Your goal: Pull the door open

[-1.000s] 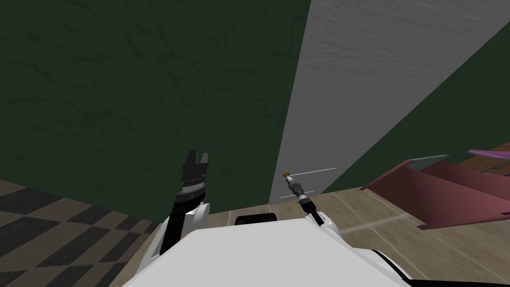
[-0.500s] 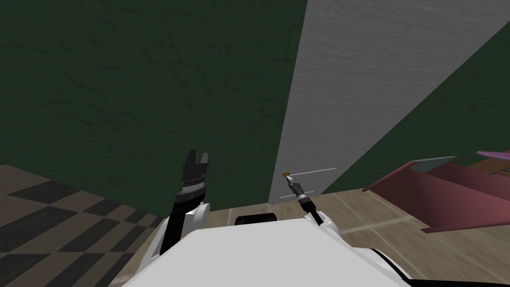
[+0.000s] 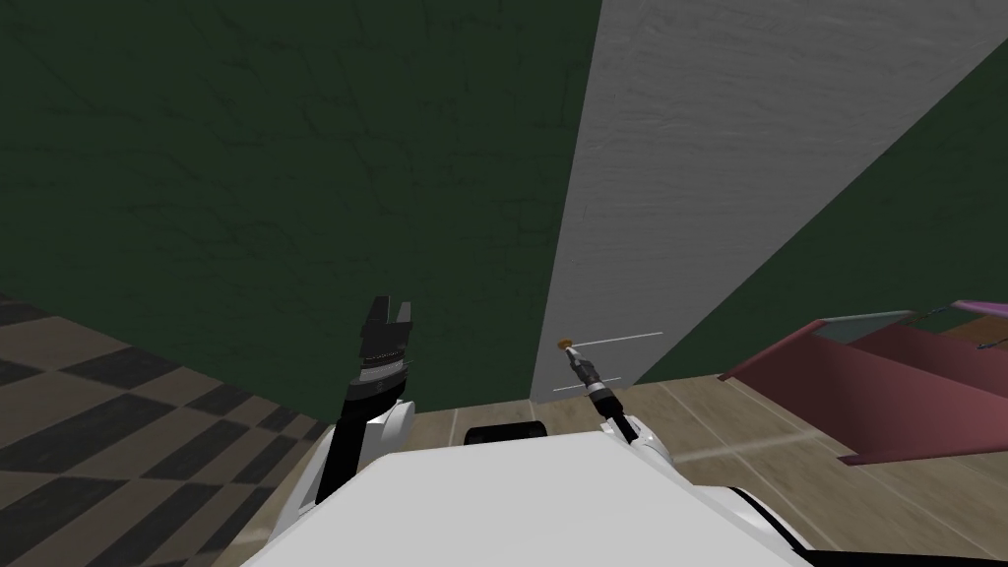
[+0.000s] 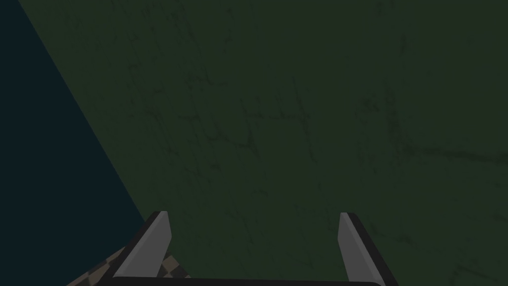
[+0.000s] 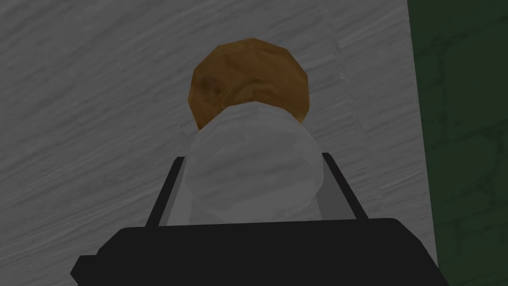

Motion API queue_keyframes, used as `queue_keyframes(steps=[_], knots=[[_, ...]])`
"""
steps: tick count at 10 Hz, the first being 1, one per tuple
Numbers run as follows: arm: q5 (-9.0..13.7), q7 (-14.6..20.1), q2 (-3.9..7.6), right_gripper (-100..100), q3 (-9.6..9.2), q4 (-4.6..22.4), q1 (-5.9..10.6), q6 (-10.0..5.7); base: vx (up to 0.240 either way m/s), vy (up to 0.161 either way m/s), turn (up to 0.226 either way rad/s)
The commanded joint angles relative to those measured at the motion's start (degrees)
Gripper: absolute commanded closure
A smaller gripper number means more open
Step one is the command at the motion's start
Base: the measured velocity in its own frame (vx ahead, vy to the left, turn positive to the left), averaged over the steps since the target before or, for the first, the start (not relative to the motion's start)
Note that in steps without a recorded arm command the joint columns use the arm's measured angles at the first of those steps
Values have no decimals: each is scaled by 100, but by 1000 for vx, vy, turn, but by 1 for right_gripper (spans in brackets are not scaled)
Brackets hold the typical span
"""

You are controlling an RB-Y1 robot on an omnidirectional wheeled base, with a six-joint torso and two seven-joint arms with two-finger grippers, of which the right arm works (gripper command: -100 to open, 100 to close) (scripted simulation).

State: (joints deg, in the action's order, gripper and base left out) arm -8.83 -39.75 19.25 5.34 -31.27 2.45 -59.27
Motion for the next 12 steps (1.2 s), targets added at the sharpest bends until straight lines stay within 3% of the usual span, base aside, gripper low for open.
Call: queue_keyframes(steps=[1,7,8,12], knots=[[43,265,-38,100,-63,8,-13,14,-28,-14,41],[262,1128,-37,100,-191,7,25,63,-35,-18,31],[262,1140,-37,100,-191,7,25,63,-22,-12,18],[435,1810,-36,100,-292,6,54,102,-32,-20,35]])
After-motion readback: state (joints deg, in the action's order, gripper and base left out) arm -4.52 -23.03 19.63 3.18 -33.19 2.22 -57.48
